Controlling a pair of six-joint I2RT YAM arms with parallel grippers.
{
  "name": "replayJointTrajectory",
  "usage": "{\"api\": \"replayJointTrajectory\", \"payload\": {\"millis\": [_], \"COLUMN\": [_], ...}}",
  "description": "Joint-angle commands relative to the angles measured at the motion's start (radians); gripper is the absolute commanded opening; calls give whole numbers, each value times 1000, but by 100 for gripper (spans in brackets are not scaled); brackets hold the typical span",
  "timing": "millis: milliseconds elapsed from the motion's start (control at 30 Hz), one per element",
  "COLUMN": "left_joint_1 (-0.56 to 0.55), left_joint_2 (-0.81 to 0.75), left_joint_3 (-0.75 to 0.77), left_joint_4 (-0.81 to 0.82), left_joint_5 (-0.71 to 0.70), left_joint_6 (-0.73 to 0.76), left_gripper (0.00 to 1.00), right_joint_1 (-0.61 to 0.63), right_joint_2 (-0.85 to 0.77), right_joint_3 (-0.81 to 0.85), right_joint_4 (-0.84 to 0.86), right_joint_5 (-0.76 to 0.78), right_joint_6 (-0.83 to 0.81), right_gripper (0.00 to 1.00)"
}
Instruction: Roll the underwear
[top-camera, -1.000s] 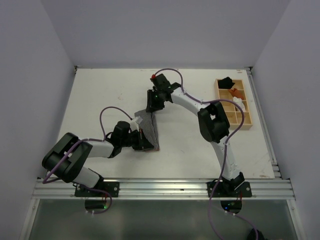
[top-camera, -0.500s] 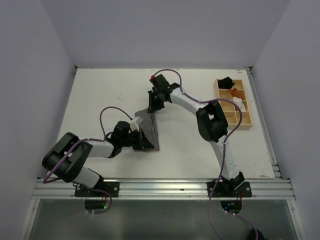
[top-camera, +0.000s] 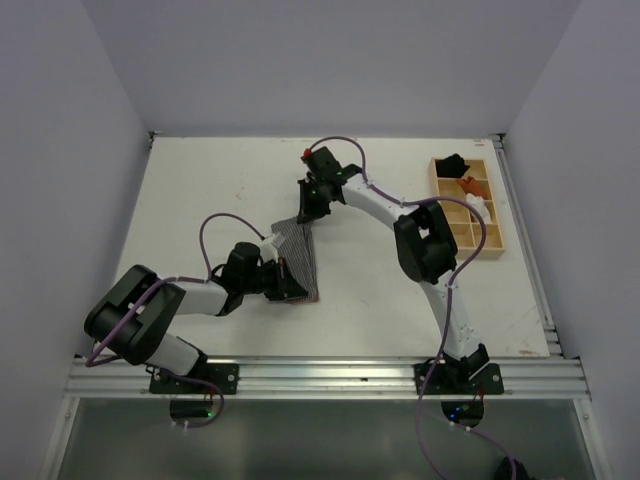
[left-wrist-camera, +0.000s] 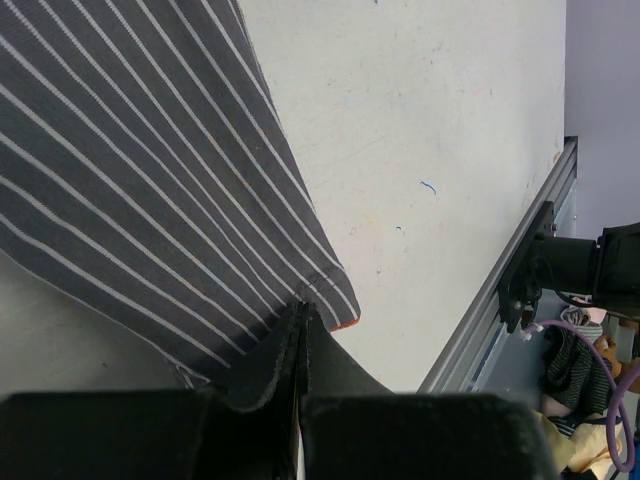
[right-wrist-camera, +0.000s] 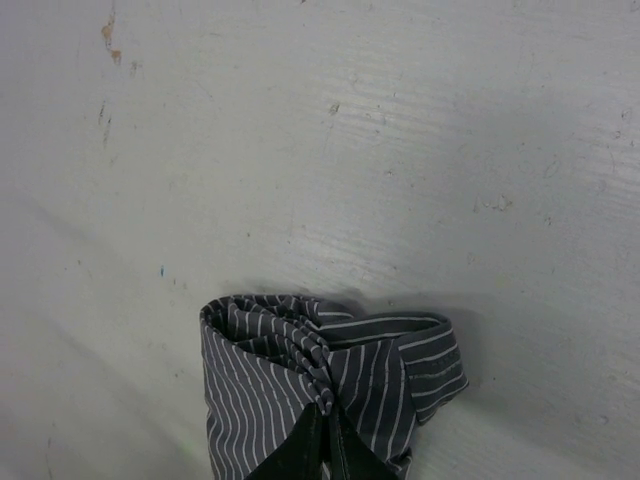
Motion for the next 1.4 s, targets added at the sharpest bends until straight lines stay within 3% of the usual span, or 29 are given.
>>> {"api": "replayJointTrajectory", "payload": {"millis": [0, 100, 200, 400, 500, 700, 1367], "left_joint_1": [5, 5, 5, 5, 5, 5, 5], "left_joint_2": [20, 21, 26, 27, 29, 26, 46], "left_joint_3": [-10, -8, -7, -5, -5, -7, -7], "left_joint_4": [-17, -14, -11, -10, -10, -11, 4], "left_joint_5": [-37, -35, -35, -38, -40, -43, -35], "left_joint_6": [19, 16, 13, 10, 12, 9, 8], "left_gripper": [0, 0, 0, 0, 0, 0, 0], "right_joint_1": [-7, -5, -4, -5, -5, -8, -48], "right_joint_2": [-86, -78, -79, -90, -95, -171, -248], "right_joint_3": [21, 25, 18, 14, 14, -48, -344], "right_joint_4": [23, 20, 44, 54, 54, 57, 112], "right_joint_5": [3, -14, -41, -57, -61, 61, 242], "right_joint_6": [-15, -16, -21, -12, -9, -18, -4], "right_gripper": [7, 13, 3, 7, 0, 0, 0]}}
